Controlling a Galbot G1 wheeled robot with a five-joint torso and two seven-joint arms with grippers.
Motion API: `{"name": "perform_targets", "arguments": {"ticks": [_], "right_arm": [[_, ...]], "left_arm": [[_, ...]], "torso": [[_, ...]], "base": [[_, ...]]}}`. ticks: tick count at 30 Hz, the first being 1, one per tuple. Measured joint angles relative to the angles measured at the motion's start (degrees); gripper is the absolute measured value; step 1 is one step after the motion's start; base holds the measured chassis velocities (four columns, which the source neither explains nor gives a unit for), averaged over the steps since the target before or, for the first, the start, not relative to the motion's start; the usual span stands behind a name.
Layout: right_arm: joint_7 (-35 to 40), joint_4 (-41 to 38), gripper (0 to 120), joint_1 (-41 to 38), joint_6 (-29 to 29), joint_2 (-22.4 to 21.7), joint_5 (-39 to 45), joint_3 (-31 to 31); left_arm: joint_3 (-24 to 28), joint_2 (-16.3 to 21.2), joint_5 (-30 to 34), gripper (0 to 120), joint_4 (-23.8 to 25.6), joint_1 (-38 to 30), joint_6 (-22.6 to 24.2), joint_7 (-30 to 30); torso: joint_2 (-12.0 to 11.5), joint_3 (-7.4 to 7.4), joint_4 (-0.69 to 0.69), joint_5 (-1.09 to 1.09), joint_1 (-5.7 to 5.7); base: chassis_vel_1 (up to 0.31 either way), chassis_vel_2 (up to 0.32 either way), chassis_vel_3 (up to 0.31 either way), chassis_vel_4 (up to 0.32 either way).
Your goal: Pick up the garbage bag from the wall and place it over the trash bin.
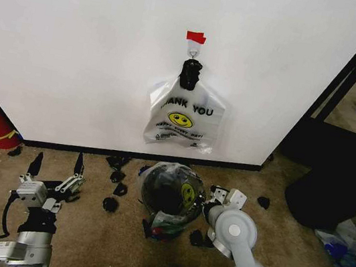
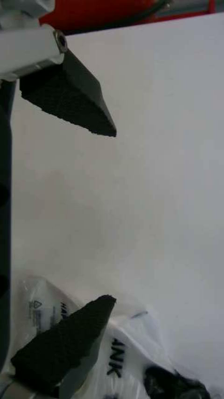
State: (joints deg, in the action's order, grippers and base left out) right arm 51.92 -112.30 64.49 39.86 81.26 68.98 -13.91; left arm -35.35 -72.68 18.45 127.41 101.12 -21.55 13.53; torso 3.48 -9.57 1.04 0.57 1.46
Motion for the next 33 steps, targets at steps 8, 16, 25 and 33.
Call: {"name": "perform_targets", "arguments": {"ticks": [8,16,25,33], "right_arm": [[-1.5,0.0,26,1.1,0.0,0.0,-1.5,-0.9],[-1.9,-0.1,58,1.5,0.0,-0.2,-2.2,-1.1],[-8.4,-3.1,91,3.6,-1.4,-1.2,-9.1,-1.4],[-25.1,-9.9,100,14.1,-18.7,-3.4,-29.6,-5.0]], "left_arm": [[0.6,-0.1,0.3,100,-0.2,0.1,0.1,0.0],[2.4,-0.2,-1.2,100,0.0,-0.7,1.0,0.1],[2.3,-0.3,-1.4,100,0.3,-0.6,1.2,0.3],[5.2,-0.9,-3.7,100,-0.4,-2.0,2.2,1.2]], "torso": [[0.0,0.00,0.00,0.01,0.00],[0.0,0.00,0.00,0.00,0.00],[0.0,0.00,-0.01,0.00,0.01],[0.0,0.00,0.01,0.00,0.00]], "base": [[0.000,0.000,0.000,0.000],[0.000,0.000,0.000,0.000],[0.000,0.000,0.000,0.000],[0.000,0.000,0.000,0.000]]}}
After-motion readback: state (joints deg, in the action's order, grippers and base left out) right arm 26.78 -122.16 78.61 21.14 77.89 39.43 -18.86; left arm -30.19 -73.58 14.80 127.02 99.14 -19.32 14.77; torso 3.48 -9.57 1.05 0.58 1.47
